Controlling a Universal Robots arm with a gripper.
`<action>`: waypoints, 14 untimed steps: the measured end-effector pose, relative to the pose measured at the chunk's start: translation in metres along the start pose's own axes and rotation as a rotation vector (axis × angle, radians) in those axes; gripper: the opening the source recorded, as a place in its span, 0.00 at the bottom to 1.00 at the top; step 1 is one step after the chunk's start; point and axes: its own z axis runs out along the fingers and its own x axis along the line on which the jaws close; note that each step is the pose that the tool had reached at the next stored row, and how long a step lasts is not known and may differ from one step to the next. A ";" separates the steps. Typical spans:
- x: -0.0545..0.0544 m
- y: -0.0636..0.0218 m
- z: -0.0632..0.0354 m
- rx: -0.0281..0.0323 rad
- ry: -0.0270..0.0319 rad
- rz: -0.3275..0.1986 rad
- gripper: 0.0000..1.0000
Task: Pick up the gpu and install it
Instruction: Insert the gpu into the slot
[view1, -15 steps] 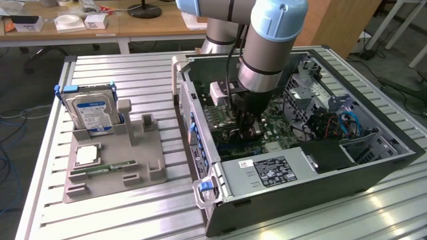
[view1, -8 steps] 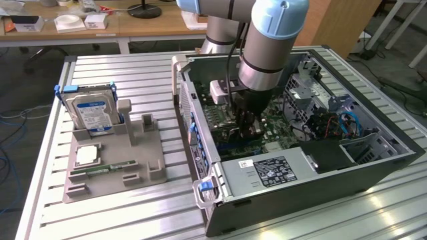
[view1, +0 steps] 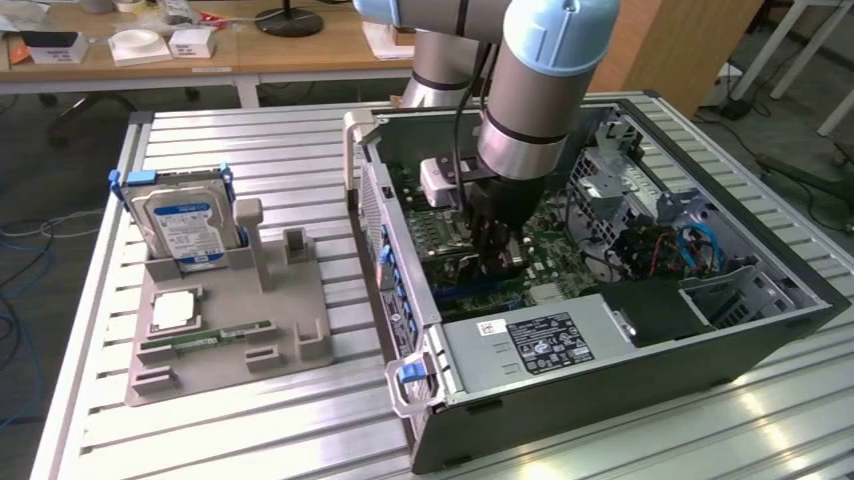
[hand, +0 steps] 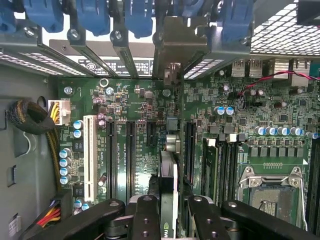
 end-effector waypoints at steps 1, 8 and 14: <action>0.000 0.0000 0.0000 0.0000 0.0001 0.000 0.27; 0.000 -0.0026 -0.0008 -0.0002 0.0003 0.000 0.27; 0.000 -0.0027 -0.0010 -0.0001 0.0001 0.000 0.27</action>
